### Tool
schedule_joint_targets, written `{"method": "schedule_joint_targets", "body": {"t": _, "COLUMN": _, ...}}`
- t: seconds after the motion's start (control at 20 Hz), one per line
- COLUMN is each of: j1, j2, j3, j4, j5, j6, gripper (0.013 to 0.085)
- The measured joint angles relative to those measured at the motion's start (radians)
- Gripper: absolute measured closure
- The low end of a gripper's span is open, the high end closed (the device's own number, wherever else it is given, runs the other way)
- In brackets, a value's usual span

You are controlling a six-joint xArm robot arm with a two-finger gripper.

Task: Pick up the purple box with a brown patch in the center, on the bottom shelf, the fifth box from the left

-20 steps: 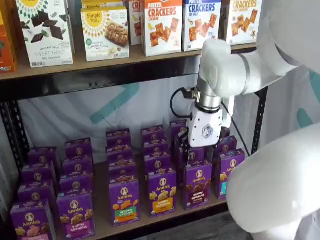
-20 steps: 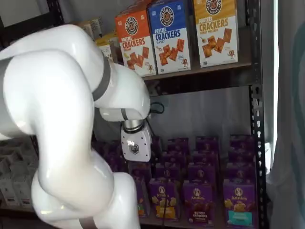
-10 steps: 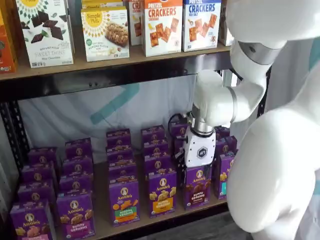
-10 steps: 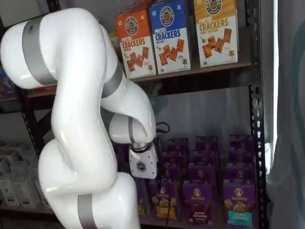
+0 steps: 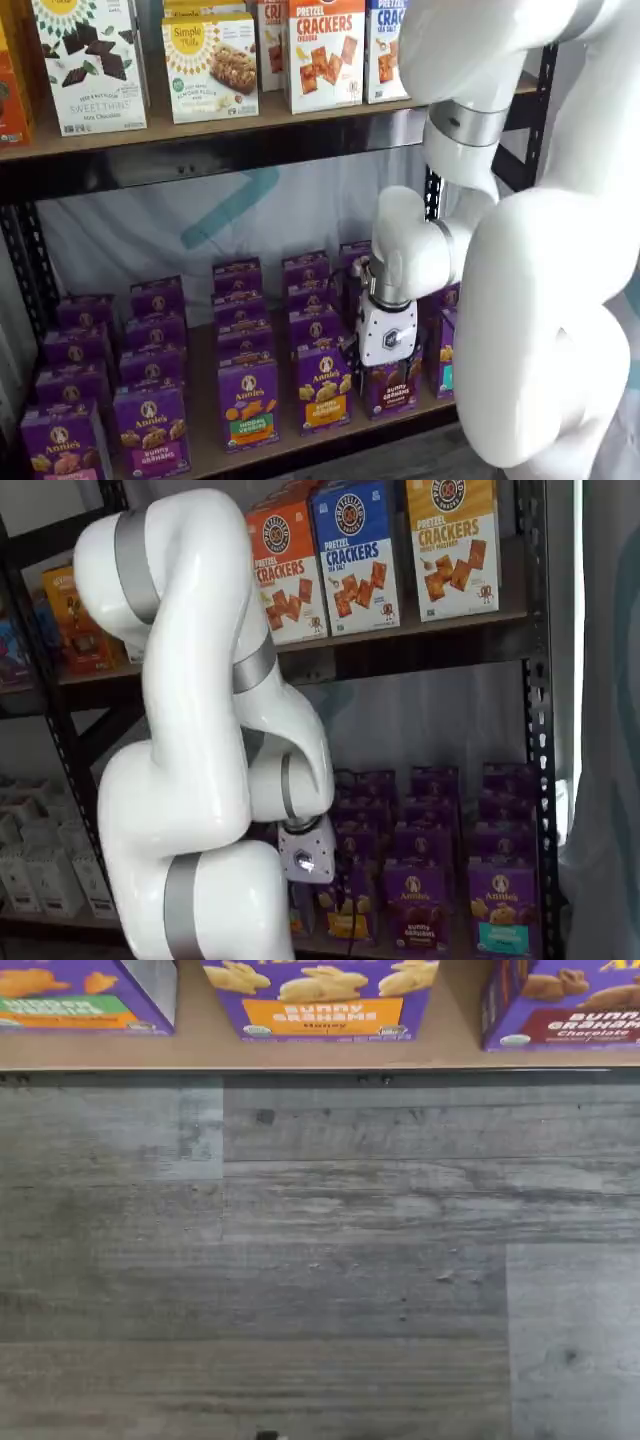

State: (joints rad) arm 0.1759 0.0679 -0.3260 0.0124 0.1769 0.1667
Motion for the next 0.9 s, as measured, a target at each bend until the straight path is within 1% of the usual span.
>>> {"method": "schedule_joint_targets", "body": {"t": 0.2, "j1": -0.001, "j2": 0.137, "j3": -0.051, "j4": -0.055, "j5": -0.103, "j6": 0.052, "gripper": 0.0130}}
{"method": "schedule_joint_targets", "body": {"t": 0.3, "j1": 0.012, "j2": 0.200, "j3": -0.084, "j4": -0.032, "j5": -0.131, "j6": 0.040, "gripper": 0.0130}}
{"method": "schedule_joint_targets", "body": {"t": 0.35, "j1": 0.011, "j2": 0.225, "j3": -0.100, "j4": -0.051, "j5": -0.138, "j6": 0.059, "gripper": 0.0130}}
{"method": "schedule_joint_targets", "body": {"t": 0.4, "j1": 0.002, "j2": 0.256, "j3": -0.122, "j4": -0.106, "j5": -0.146, "j6": 0.105, "gripper": 0.0130}}
{"method": "schedule_joint_targets", "body": {"t": 0.45, "j1": 0.005, "j2": 0.287, "j3": -0.143, "j4": -0.105, "j5": -0.153, "j6": 0.106, "gripper": 0.0130}}
{"method": "schedule_joint_targets", "body": {"t": 0.5, "j1": 0.002, "j2": 0.310, "j3": -0.161, "j4": -0.131, "j5": -0.156, "j6": 0.129, "gripper": 0.0130}}
{"method": "schedule_joint_targets", "body": {"t": 0.55, "j1": -0.006, "j2": 0.337, "j3": -0.183, "j4": -0.168, "j5": -0.161, "j6": 0.160, "gripper": 0.0130}}
{"method": "schedule_joint_targets", "body": {"t": 0.6, "j1": -0.008, "j2": 0.362, "j3": -0.204, "j4": -0.181, "j5": -0.165, "j6": 0.170, "gripper": 0.0130}}
{"method": "schedule_joint_targets", "body": {"t": 0.65, "j1": -0.014, "j2": 0.384, "j3": -0.225, "j4": -0.204, "j5": -0.167, "j6": 0.186, "gripper": 0.0130}}
{"method": "schedule_joint_targets", "body": {"t": 0.7, "j1": -0.014, "j2": 0.405, "j3": -0.245, "j4": -0.192, "j5": -0.168, "j6": 0.174, "gripper": 0.0130}}
{"method": "schedule_joint_targets", "body": {"t": 0.75, "j1": -0.006, "j2": 0.423, "j3": -0.263, "j4": -0.133, "j5": -0.166, "j6": 0.122, "gripper": 0.0130}}
{"method": "schedule_joint_targets", "body": {"t": 0.8, "j1": -0.007, "j2": 0.446, "j3": -0.288, "j4": -0.105, "j5": -0.161, "j6": 0.094, "gripper": 0.0130}}
{"method": "schedule_joint_targets", "body": {"t": 0.85, "j1": -0.021, "j2": 0.462, "j3": -0.309, "j4": -0.143, "j5": -0.155, "j6": 0.120, "gripper": 0.0130}}
{"method": "schedule_joint_targets", "body": {"t": 0.9, "j1": -0.041, "j2": 0.481, "j3": -0.335, "j4": -0.207, "j5": -0.147, "j6": 0.165, "gripper": 0.0130}}
